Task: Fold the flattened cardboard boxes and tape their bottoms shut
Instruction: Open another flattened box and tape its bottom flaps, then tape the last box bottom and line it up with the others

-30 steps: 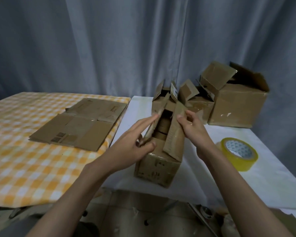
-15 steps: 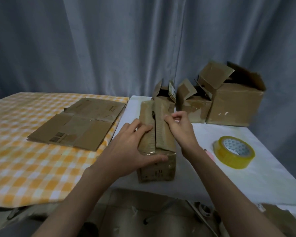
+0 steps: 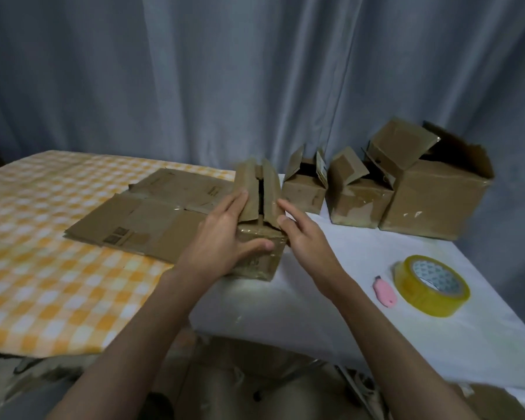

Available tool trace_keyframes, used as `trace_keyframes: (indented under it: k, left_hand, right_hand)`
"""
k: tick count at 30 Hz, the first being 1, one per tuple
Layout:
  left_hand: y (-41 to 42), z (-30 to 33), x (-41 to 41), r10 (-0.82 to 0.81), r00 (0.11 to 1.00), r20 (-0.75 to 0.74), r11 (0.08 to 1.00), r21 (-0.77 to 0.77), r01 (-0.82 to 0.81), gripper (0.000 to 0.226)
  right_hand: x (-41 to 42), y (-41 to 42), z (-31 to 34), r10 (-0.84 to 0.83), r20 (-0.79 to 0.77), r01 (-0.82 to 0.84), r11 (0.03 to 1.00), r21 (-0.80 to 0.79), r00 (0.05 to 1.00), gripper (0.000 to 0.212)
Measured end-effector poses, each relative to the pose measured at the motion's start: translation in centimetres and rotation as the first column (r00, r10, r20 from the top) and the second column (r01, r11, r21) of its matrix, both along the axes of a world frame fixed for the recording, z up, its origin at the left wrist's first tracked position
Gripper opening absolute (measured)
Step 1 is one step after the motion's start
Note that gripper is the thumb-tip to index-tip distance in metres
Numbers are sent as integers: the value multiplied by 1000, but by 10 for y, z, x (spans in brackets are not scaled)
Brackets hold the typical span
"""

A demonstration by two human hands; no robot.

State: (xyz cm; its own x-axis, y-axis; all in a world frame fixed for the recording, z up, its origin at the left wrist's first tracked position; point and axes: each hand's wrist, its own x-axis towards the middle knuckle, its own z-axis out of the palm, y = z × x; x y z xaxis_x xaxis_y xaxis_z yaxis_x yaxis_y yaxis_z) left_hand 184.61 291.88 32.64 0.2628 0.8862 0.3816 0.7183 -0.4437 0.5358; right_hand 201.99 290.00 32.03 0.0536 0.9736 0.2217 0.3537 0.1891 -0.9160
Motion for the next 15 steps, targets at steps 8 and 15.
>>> trace_keyframes:
  k: [8,15]
  left_hand:
    - [64,1,-6,-186,981,-54,981,-66,183,101]
    - [144,6,8,-179,960,-217,983,-91,162,94]
  right_hand:
    - [7,45,6,3,292,-3,1000,1,956,54]
    - [11,122,24,59,581,-1,995,-98,812,61]
